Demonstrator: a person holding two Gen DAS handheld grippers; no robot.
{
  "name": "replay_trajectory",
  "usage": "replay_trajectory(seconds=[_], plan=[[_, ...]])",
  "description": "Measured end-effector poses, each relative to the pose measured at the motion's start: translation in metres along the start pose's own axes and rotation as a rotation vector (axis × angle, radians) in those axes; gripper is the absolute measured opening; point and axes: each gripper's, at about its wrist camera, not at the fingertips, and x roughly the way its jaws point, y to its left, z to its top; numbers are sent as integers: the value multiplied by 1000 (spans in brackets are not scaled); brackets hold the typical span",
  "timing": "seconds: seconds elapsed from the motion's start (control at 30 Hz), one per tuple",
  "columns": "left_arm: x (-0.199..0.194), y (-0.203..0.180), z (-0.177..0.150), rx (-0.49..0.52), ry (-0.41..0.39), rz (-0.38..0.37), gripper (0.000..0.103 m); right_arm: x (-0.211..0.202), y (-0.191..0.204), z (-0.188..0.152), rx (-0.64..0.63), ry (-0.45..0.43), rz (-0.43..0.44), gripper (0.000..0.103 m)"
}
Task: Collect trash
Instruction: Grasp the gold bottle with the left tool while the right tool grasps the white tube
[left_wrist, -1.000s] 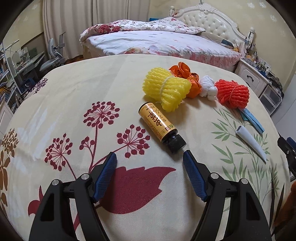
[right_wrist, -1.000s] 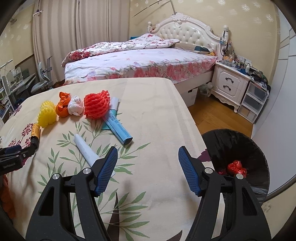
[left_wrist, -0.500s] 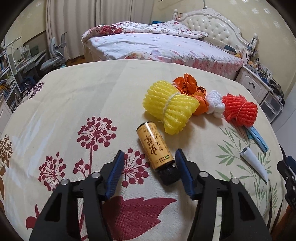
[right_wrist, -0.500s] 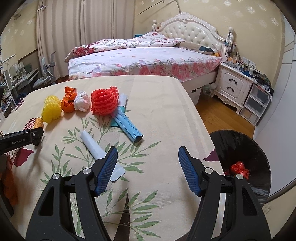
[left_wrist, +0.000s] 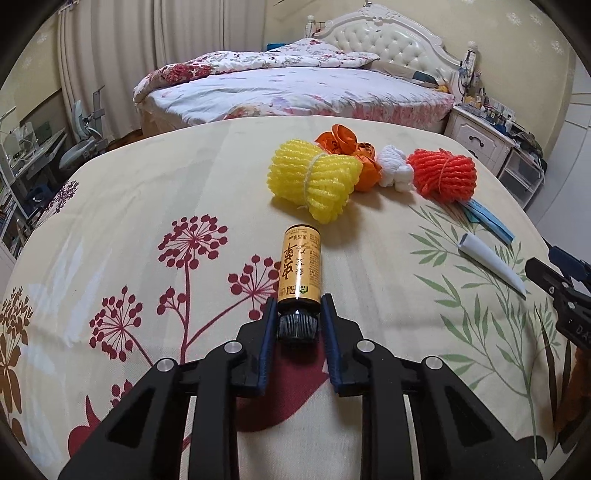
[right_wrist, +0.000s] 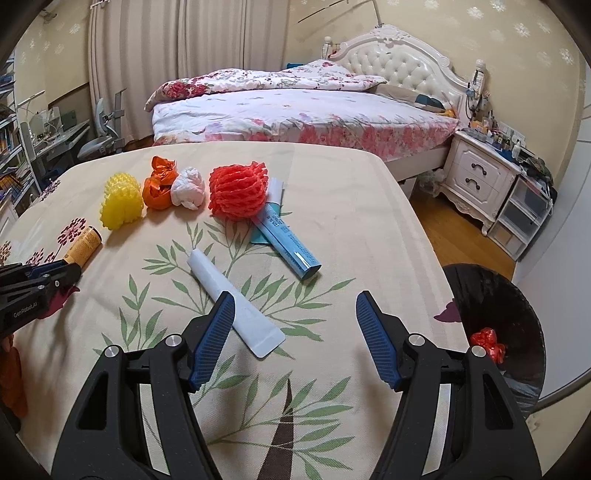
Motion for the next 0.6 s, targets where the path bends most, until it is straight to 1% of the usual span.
replay_trajectory(seconds=[0.1, 0.13, 0.17, 0.23, 0.37, 0.4, 0.43, 0.5, 0.57, 0.6], plan=[[-4, -1, -4, 11, 11, -17, 27, 1, 7, 1, -16, 11, 17, 67], [-4, -1, -5, 9, 14, -24, 35, 2, 9, 1, -22, 15, 23, 67], [-4, 0, -5, -2, 17, -36, 46, 3, 11, 1, -28, 20, 29, 67], [-4, 2, -3, -28, 13, -44, 53, 7, 16, 1, -44, 34, 36, 67], [2, 4, 2, -42, 15, -35, 54, 14, 24, 2, -68, 77, 54, 65], [3, 3, 3, -39, 13, -33, 54, 16, 24, 2, -71, 86, 54, 63], [4, 3, 4, -33, 14, -28, 54, 18, 24, 1, -71, 96, 55, 55], [6, 2, 5, -25, 11, -27, 54, 21, 23, 1, -70, 118, 59, 46], [6, 1, 5, -20, 5, -30, 50, 21, 24, 1, -71, 122, 65, 43], [6, 1, 5, -15, 1, -29, 48, 21, 24, 0, -73, 124, 70, 40]])
